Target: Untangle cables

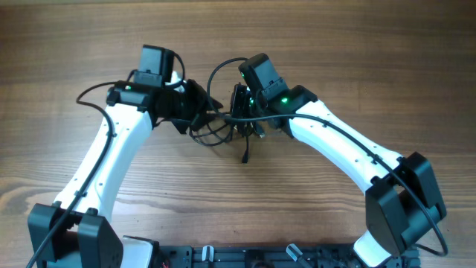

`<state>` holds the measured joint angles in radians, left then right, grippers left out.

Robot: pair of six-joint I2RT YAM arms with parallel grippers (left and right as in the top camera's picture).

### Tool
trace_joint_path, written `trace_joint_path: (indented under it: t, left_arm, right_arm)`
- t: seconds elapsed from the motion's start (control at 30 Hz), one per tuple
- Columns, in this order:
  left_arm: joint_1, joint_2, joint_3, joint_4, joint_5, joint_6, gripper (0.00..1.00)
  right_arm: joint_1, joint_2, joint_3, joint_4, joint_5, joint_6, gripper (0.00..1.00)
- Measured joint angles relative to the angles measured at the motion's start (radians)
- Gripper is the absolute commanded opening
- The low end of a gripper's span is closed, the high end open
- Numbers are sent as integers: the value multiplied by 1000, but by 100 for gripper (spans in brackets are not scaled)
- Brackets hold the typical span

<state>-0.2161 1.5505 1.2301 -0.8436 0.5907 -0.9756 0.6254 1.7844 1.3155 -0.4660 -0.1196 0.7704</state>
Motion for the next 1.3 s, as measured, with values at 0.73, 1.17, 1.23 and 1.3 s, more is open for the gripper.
trace_joint_path:
  t: [0.73, 1.17, 1.23, 1.3]
  left_arm:
    - [-39, 132, 0, 7, -5, -89, 38]
    - [-39, 132, 0, -3, -2, -108, 30]
    - [-39, 132, 0, -8, -1, -108, 29]
    - [-39, 132, 0, -9, 1, -108, 29]
  right_arm:
    - [-45, 0, 0, 0, -180, 63, 5]
    - [-45, 0, 0, 0, -180, 63, 6]
    - [-45, 0, 0, 0, -181, 63, 6]
    - [-45, 0, 0, 0, -184, 63, 6]
